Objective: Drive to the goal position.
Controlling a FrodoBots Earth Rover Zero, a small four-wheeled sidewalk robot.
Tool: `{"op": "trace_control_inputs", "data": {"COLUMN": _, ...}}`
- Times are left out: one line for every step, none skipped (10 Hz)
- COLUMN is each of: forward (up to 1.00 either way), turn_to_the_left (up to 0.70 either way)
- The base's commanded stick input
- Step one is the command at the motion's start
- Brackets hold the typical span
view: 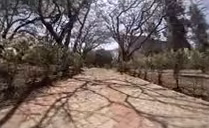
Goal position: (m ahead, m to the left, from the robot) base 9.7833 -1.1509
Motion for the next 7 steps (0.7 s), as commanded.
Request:
{"op": "trace_control_inputs", "data": {"forward": 0.70, "turn_to_the_left": 0.00}}
{"op": "trace_control_inputs", "data": {"forward": 0.70, "turn_to_the_left": 0.00}}
{"op": "trace_control_inputs", "data": {"forward": 0.70, "turn_to_the_left": 0.00}}
{"op": "trace_control_inputs", "data": {"forward": 0.70, "turn_to_the_left": 0.00}}
{"op": "trace_control_inputs", "data": {"forward": 0.70, "turn_to_the_left": 0.00}}
{"op": "trace_control_inputs", "data": {"forward": 0.70, "turn_to_the_left": 0.07}}
{"op": "trace_control_inputs", "data": {"forward": 0.70, "turn_to_the_left": 0.24}}
